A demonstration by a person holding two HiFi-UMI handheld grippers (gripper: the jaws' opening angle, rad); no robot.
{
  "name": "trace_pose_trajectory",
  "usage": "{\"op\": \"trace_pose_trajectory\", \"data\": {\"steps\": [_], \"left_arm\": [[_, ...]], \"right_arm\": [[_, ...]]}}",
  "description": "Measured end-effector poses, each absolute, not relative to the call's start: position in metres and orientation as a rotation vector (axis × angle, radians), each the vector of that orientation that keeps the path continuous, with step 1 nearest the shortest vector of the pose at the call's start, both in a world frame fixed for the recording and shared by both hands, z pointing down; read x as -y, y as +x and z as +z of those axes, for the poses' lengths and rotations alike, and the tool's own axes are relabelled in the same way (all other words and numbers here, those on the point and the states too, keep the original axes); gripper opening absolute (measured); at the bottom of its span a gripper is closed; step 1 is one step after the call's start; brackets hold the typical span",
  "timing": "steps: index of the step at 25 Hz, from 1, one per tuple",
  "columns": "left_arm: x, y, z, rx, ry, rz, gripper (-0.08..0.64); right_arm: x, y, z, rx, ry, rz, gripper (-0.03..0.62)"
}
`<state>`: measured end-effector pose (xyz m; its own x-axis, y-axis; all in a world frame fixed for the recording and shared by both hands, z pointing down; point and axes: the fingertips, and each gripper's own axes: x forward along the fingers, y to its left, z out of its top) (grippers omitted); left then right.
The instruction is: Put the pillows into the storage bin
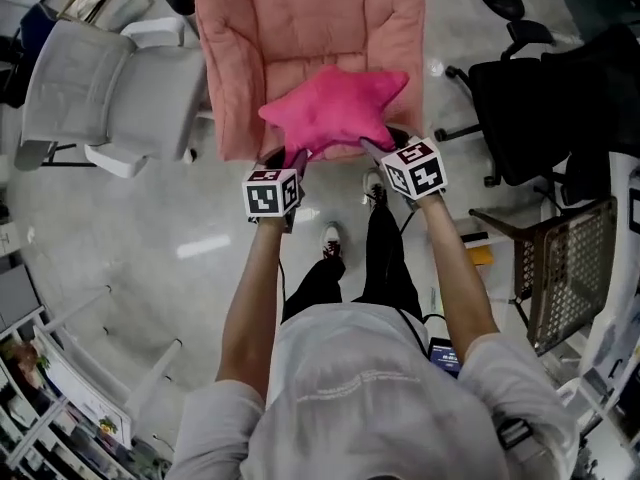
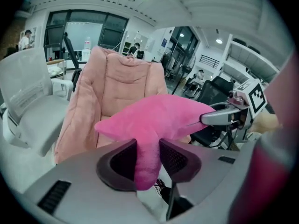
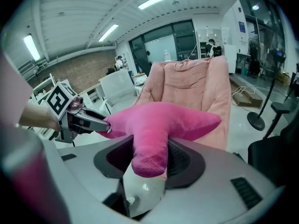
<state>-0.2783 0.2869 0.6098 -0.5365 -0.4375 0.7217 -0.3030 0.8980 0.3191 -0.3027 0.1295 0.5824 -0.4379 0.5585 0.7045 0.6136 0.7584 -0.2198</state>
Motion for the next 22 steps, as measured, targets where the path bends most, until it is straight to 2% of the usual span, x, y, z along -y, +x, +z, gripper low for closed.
{"op": "trace_pose_trajectory", "data": {"steps": [10,16,22], "left_arm": [[-0.231,-0.262,0.531,2.190,0.845,-0.104,0.158],[-0.123,-0.237,0.518,2.059,1.142,-0.016,0.158],[0.005,-0.173,0.515,1.924,1.407,0.106,0.158]], "right_arm": [[-0.073,-0.245,0.497,2.380,-0.626,-0.032,0.209],[0.023,-0.177,0.480,2.469,-0.318,0.077,0.209],[0.132,-0.074,0.488,2.508,-0.022,0.253,0.206]]}}
